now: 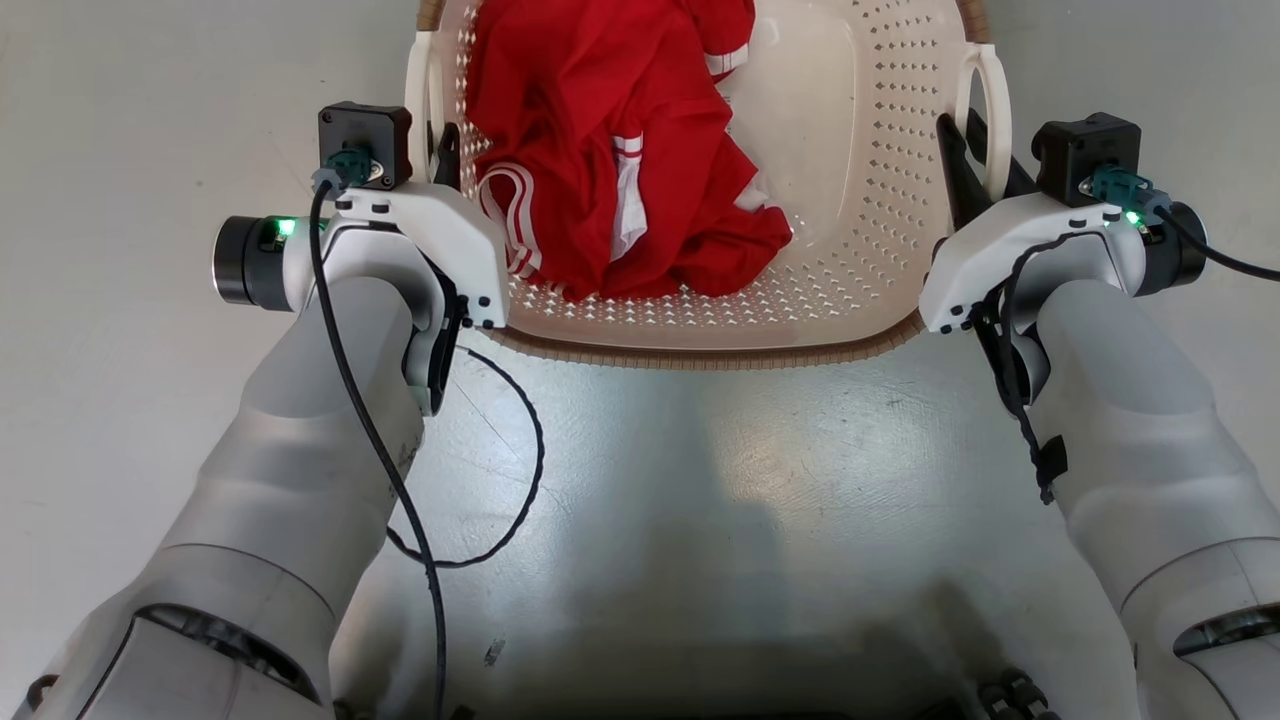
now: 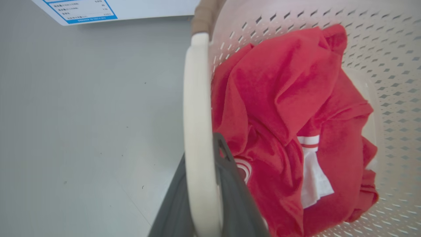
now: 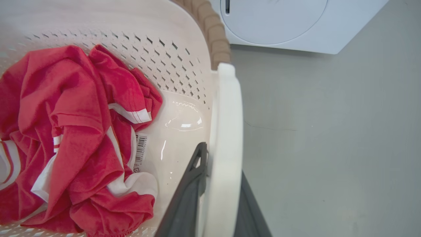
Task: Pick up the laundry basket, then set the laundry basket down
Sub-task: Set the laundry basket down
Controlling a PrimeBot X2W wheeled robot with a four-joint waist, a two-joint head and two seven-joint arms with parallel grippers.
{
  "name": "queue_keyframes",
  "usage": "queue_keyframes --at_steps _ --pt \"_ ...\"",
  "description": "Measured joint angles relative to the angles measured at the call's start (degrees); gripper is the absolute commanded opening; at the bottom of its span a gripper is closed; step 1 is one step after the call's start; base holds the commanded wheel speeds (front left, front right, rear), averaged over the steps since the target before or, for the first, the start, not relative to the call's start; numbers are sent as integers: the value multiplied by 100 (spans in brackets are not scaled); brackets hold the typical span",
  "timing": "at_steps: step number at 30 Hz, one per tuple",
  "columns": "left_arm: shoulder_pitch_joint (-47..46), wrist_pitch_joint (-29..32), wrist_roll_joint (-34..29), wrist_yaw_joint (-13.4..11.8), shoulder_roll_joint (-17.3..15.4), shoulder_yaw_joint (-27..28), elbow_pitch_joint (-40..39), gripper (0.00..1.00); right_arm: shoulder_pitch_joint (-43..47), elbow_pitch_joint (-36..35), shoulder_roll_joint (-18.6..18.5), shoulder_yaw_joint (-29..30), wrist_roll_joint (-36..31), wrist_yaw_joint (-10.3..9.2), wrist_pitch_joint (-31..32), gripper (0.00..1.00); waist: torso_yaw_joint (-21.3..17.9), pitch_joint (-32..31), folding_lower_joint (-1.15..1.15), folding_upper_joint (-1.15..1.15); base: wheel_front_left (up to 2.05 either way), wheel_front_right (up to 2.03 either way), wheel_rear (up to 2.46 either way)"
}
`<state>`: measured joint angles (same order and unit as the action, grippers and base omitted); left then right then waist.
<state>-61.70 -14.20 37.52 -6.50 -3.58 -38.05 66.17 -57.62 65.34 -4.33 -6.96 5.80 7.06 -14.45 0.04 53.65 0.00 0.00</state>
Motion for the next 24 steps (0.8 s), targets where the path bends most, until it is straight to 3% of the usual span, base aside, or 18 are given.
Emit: queue_keyframes --at_steps 6,7,8,9,24 --pt "-14 0 -116 45 38 100 79 0 -1 1 2 9 1 1 0 0 -6 51 0 0 0 0 0" --pt "-21 0 -138 45 40 114 81 31 -2 3 5 26 1 0 0 32 -6 67 0 0 0 0 0" --pt "-31 -8 -163 45 43 123 81 65 -8 9 5 42 -4 1 0 83 -6 85 0 0 0 0 0" --pt "-55 -21 -187 44 52 157 78 100 -19 24 3 77 -54 2 0 100 -5 106 0 0 0 0 0" --pt "-147 -27 -338 42 133 533 93 100 -28 -14 18 477 -402 9 0 100 9 94 0 0 0 0 0"
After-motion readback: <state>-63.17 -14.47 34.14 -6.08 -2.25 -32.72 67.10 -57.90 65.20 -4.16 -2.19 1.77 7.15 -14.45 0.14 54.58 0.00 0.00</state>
